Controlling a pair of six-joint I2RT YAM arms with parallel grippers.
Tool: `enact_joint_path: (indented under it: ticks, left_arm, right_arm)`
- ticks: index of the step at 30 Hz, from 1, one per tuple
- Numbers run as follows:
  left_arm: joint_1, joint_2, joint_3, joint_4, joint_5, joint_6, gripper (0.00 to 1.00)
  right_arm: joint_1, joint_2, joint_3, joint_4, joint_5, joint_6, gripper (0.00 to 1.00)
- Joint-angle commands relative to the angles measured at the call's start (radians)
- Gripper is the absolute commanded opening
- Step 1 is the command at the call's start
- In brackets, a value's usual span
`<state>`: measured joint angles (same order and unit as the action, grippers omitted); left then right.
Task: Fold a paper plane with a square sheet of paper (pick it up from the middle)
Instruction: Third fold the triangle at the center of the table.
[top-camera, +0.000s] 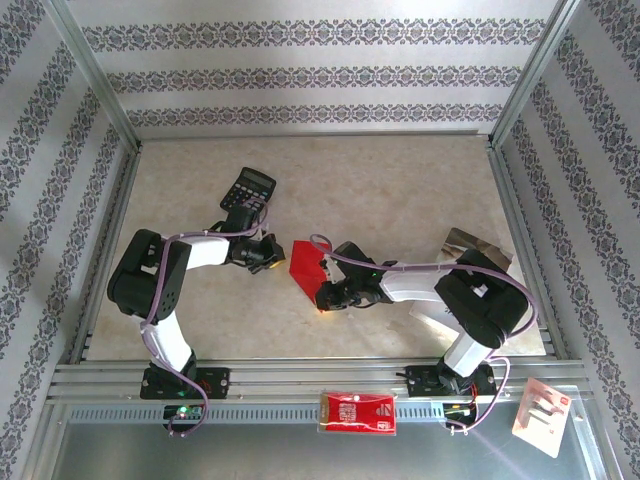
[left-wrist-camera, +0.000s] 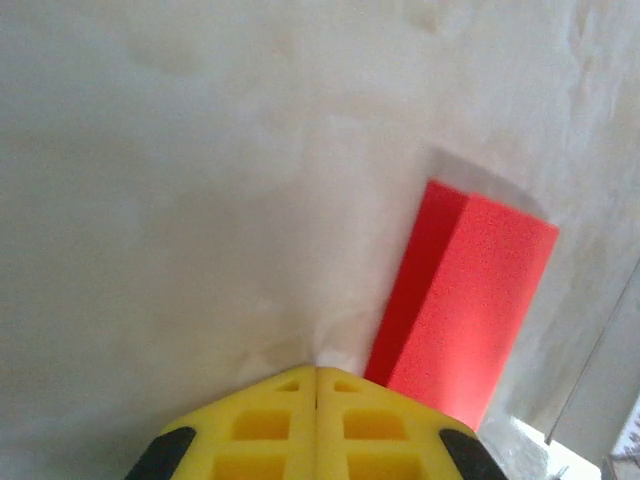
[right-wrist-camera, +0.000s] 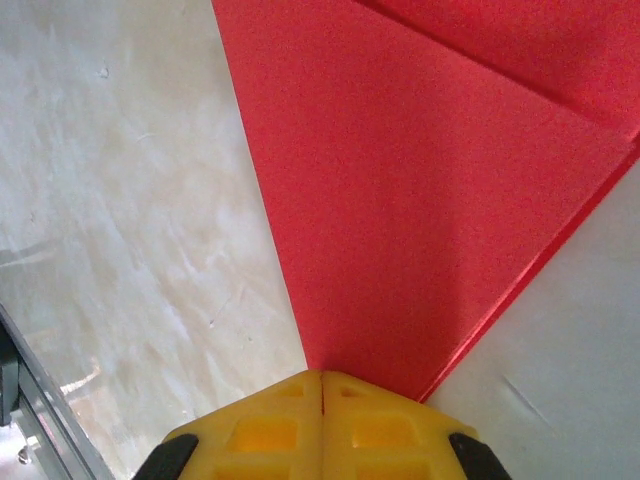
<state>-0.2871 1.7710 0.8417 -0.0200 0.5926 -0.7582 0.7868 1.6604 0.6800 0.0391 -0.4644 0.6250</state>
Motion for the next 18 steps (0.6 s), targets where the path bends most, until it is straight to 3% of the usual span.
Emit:
enact_joint_path:
  ticks: [1,9,15,18]
  left_arm:
    - [0.022,-0.079,-0.024,-0.037,-0.073,0.019,0.08]
    - [-0.043,-0.372,-0.186,-0.076,-0.033,-0.020,0.30]
    - [-0.122,-0.470,-0.268,-0.051,0.001,-0.071,0.37]
    - [-0.152,-0.471,-0.289,-0.024,0.008,-0.084,0.40]
  right_arm:
    - [0.033,0.033,-0.075,-0.244,0.041,-0.030,0.00]
    - [0.038,-0.157,-0.052,-0.251,-0.029,-0.080,0.01]
    - [0.004,-0.213,0.001,-0.141,0.006,-0.036,0.18]
    - [-0.008,-0.192,0.024,-0.146,0.076,-0.017,0.20]
